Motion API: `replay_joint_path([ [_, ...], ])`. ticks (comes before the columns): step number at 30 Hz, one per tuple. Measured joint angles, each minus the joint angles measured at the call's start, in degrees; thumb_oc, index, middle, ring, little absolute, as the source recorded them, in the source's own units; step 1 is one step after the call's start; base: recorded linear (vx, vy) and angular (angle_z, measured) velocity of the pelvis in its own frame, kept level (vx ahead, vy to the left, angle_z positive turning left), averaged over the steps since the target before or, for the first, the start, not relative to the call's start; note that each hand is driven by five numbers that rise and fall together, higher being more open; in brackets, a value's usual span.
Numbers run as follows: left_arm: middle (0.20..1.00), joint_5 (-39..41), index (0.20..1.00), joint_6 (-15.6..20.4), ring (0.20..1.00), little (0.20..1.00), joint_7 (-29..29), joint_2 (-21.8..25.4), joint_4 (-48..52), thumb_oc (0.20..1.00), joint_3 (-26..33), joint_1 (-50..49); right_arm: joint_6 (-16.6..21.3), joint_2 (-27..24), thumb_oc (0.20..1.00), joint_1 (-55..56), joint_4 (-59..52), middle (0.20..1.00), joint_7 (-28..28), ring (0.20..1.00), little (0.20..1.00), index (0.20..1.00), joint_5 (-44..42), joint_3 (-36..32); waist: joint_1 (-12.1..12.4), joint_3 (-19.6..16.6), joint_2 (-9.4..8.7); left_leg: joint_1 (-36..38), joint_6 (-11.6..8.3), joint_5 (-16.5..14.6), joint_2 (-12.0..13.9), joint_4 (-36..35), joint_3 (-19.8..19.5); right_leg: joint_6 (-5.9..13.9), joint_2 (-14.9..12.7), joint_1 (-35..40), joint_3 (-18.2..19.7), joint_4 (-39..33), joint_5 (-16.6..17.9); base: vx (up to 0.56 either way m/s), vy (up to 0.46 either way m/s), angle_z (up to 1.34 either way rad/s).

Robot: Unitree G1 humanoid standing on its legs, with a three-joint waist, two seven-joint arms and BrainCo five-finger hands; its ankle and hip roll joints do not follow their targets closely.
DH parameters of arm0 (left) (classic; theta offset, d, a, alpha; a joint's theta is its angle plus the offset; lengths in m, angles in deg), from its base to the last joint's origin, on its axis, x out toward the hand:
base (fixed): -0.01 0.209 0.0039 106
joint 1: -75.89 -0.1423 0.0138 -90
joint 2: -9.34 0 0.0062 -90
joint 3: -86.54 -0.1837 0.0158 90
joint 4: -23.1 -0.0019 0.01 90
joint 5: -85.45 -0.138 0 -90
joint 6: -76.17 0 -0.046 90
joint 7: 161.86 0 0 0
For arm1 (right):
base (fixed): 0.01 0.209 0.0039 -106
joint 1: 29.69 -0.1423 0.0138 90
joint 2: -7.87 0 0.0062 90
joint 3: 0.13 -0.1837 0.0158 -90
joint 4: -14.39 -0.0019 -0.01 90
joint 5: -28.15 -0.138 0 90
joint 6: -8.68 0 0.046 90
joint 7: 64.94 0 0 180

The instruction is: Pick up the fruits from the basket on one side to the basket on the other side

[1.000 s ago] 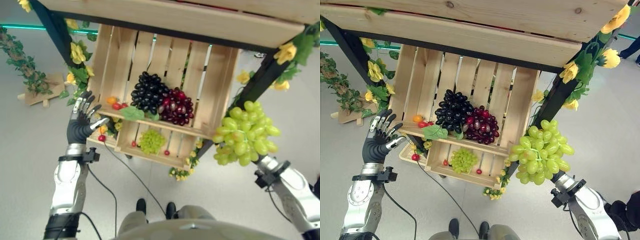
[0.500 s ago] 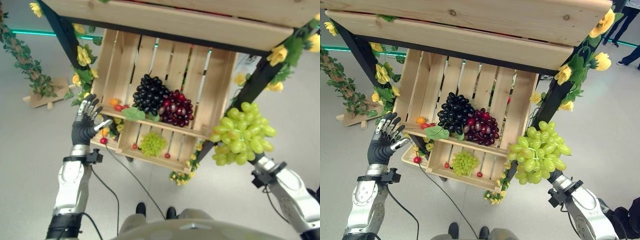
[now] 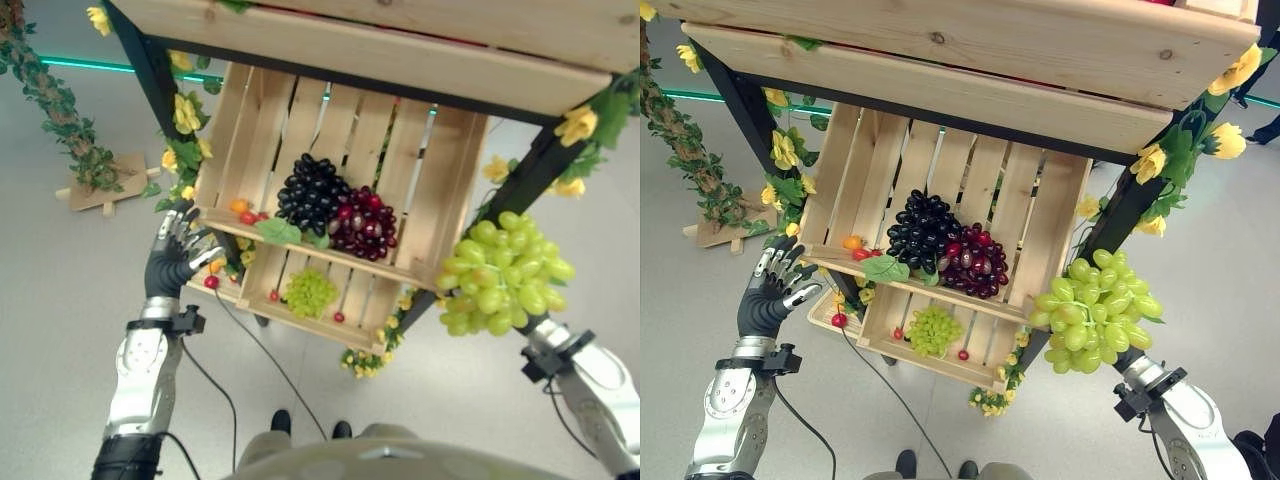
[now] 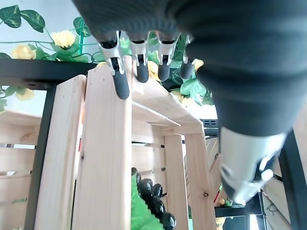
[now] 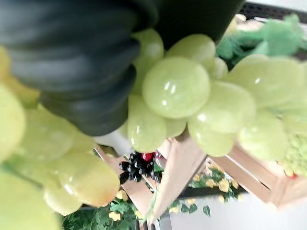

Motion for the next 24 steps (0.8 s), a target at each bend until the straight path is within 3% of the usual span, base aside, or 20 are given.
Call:
replay_joint_path([
  [13,1.000,0.1,1.000,0.4,1.000,1.000,-0.1,0.5,-0.7,1.000,1.4,-0.2,1.3,2.3,0.200,0.0,0.8,0.200,0.6,0.200,0.200,0.200,0.6,-1.9,0.0,0.3,-0.52,0.8,0.00,0.0,-0.1,-0.7,1.6,-0.20,-0.1,-1.3,1.8,2.3,-1.0,-0.02,-0.060,-0.06],
  [17,1.000,0.8,1.000,1.7,1.000,1.000,-0.1,1.2,-0.7,1.000,1.4,1.4,2.6,1.9,0.200,-1.0,1.0,0.200,1.4,0.200,0.200,0.200,0.5,-2.5,0.3,1.7,-0.08,-3.3,-0.86,1.3,-1.0,1.3,-0.9,-0.57,0.0,-5.3,1.4,5.5,-1.5,-0.22,-0.026,0.23],
  [20,1.000,1.1,1.000,1.6,1.000,1.000,-0.2,1.1,-1.0,1.000,0.8,5.1,3.4,2.0,0.200,-2.8,1.6,0.200,1.6,0.200,0.200,0.200,0.5,-2.2,-0.5,3.0,0.11,-4.1,-2.25,4.0,-1.0,-3.6,-1.6,-2.41,-1.5,-8.9,-0.2,6.6,-0.9,-0.12,0.029,0.35],
  [21,1.000,1.1,1.000,1.6,1.000,1.000,-0.4,1.5,-1.1,1.000,0.9,6.5,3.4,3.2,0.200,-4.2,1.6,0.200,1.5,0.200,0.200,0.200,0.7,-2.0,-1.0,4.5,-1.74,-5.8,-1.97,0.6,-1.9,3.4,0.5,-4.38,-4.5,-9.8,-1.9,5.6,0.3,-0.04,0.029,0.15],
  [22,1.000,1.1,1.000,1.6,1.000,1.000,-0.4,1.5,-1.1,1.000,0.9,6.1,3.4,3.4,0.200,-4.4,1.5,0.200,1.5,0.200,0.200,0.200,0.7,-2.0,-0.8,4.4,-2.07,-6.0,-1.93,-0.6,-1.7,6.8,1.0,-4.67,-4.8,-9.5,-1.7,4.3,0.5,-0.04,0.075,0.03],
  [23,1.000,1.1,1.000,1.5,1.000,1.000,-0.4,1.3,-1.3,1.000,0.9,5.2,3.4,3.0,0.200,-5.0,1.6,0.200,1.8,0.200,0.200,0.200,0.7,-2.3,-1.1,4.6,-1.45,-3.8,-2.98,-3.1,-0.2,11.4,1.2,-3.53,-4.7,-8.1,-2.0,1.7,3.0,-0.04,0.102,-0.02],
  [24,1.000,1.1,1.000,1.4,1.000,1.000,-0.4,1.1,-1.6,1.000,1.1,4.8,3.4,3.0,0.200,-5.3,1.7,0.200,2.2,0.200,0.200,0.200,0.7,-2.3,-1.6,4.6,-1.12,-1.6,-4.42,-4.3,0.8,12.2,1.0,-3.49,-4.6,-7.4,-2.2,1.2,3.2,-0.06,0.160,0.05],
])
